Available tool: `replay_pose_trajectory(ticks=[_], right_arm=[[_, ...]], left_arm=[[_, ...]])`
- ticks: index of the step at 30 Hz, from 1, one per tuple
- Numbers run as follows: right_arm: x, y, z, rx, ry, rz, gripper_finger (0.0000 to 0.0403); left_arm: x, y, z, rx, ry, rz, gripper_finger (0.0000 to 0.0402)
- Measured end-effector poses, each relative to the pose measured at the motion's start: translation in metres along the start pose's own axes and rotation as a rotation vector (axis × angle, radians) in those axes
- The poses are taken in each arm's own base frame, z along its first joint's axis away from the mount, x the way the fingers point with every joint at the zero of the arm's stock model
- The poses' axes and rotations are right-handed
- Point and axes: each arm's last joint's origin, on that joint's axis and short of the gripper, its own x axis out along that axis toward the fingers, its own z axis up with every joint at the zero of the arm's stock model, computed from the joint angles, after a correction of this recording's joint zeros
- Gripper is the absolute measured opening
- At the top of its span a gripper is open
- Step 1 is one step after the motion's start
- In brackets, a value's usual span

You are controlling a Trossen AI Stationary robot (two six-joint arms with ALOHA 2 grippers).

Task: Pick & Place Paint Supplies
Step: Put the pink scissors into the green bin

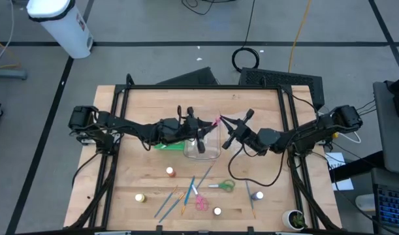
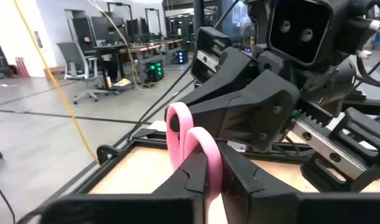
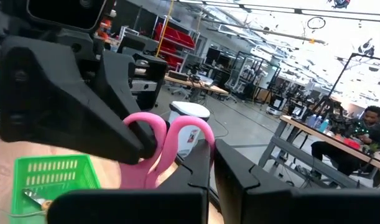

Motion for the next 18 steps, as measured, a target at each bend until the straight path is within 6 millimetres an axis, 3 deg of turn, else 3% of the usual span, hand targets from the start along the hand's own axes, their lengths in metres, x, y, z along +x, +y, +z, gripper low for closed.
replay_pose_trajectory(ticks=[4, 7, 13, 18], right_arm=[[0.000, 0.000, -0.001, 0.000, 0.004, 0.003, 0.0006], [-0.003, 0.001, -0.004, 0.010, 0.025, -0.018, 0.0017], [-0.016, 0.000, 0.001, 0.000, 0.055, -0.101, 0.0067], [-0.026, 0.001, 0.009, 0.009, 0.026, -0.064, 0.0103]], left_arm=[[-0.001, 0.001, 0.002, 0.063, 0.005, 0.035, 0.0026], [-0.013, 0.003, 0.015, 0.149, 0.039, 0.067, 0.0015], [-0.062, 0.012, 0.050, 0.199, 0.188, 0.025, 0.0018], [-0.107, 0.016, 0.039, 0.237, 0.417, -0.063, 0.0015]])
